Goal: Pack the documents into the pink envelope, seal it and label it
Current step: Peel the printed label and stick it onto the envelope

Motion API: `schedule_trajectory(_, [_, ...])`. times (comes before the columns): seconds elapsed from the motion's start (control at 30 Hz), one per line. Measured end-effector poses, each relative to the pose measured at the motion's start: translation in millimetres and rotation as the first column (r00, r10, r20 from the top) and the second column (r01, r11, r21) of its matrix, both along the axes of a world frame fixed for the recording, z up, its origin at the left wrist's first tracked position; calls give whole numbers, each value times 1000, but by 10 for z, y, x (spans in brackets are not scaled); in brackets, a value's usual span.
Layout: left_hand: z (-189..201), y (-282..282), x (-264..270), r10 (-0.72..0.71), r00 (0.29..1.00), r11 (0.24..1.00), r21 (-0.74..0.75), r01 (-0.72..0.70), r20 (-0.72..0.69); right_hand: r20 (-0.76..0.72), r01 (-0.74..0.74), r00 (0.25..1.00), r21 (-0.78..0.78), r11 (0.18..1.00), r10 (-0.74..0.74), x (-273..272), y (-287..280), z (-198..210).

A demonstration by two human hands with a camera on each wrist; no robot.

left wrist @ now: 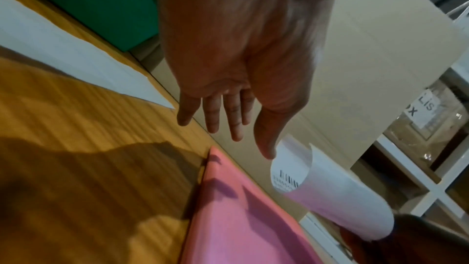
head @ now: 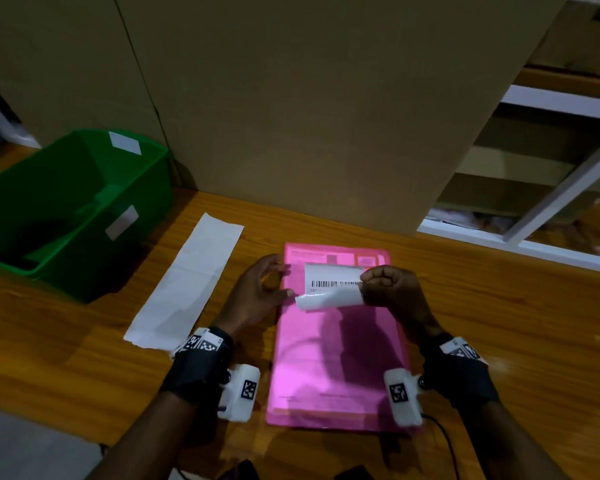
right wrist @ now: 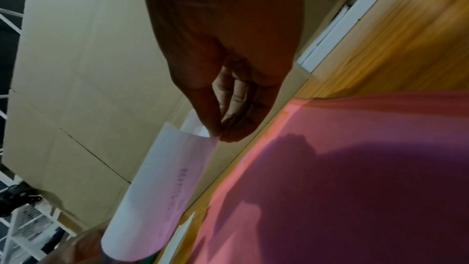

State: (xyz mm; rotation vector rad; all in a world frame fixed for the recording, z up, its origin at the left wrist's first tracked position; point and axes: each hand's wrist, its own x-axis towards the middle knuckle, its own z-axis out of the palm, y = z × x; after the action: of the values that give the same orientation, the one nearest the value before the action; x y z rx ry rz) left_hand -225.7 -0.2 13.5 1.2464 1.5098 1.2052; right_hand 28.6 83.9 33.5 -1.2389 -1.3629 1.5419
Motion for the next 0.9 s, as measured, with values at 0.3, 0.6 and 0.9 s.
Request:
schedule_trajectory(0.3, [-294,-4,-25,37,999,998,-52,-39,-37,52,-70,996,-37,997,72,-115,149,-165])
schedule_trajectory(0.6, [-415,-9,-23,-81,949,996,6,86,-305,208,-90,976,115,989,65,-114,125,-327])
schedule_trajectory(0.9, [-430,-16,12,-145,818,989,-84,117,-557,437,-210,898,316,925,55,-97,149,-356])
